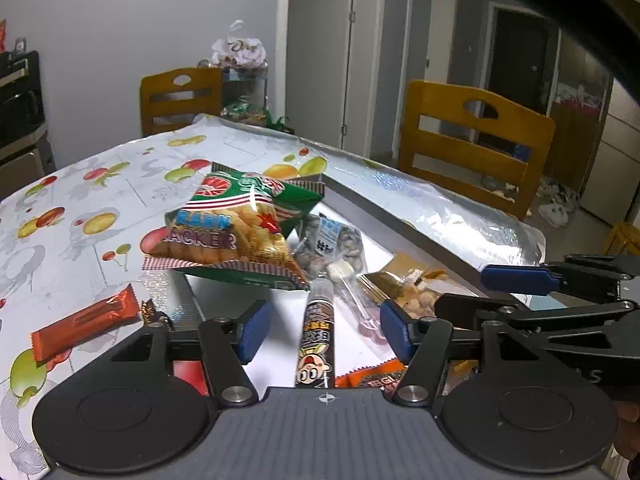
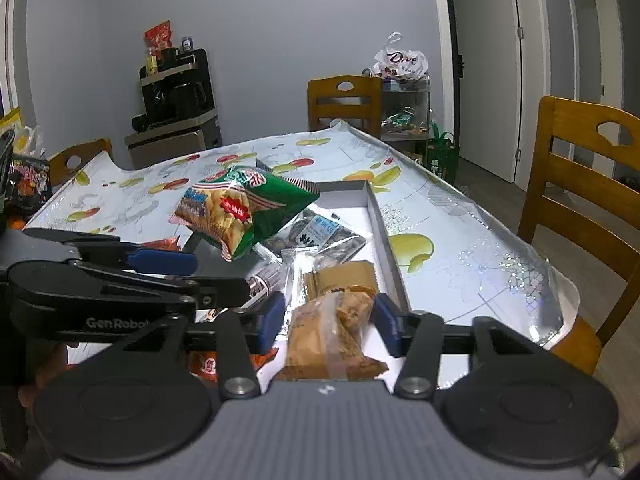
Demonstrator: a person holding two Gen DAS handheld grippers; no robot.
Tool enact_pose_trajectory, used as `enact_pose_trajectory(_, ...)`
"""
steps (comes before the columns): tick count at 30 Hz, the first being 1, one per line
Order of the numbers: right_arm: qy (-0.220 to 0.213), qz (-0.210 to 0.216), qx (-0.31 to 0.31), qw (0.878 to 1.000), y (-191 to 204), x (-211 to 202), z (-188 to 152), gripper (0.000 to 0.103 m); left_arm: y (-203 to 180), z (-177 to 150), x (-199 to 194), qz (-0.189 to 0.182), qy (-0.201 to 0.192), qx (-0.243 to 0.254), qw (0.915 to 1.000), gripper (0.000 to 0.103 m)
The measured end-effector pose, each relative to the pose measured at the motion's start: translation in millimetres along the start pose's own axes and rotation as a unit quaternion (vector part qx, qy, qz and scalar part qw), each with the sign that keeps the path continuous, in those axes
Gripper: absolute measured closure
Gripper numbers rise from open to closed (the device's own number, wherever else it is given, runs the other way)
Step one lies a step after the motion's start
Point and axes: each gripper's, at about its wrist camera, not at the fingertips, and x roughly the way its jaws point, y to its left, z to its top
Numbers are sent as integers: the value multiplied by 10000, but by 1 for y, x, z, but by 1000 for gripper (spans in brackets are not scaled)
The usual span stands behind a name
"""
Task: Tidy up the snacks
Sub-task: 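Lower the chocolate tube into the box with the left tool while the right tool lowers the pastry packet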
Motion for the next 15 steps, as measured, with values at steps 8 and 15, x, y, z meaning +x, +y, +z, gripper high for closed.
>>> enact_pose_trajectory(8, -184, 24, 159, 9997, -1, -11, 4, 22, 16, 1, -11, 191, -178, -222, 9994, 8)
enact_pose_trajectory(15, -240, -3, 127, 9996, 9, -14, 9, 17, 33, 3, -31, 446, -465, -292, 9975, 0)
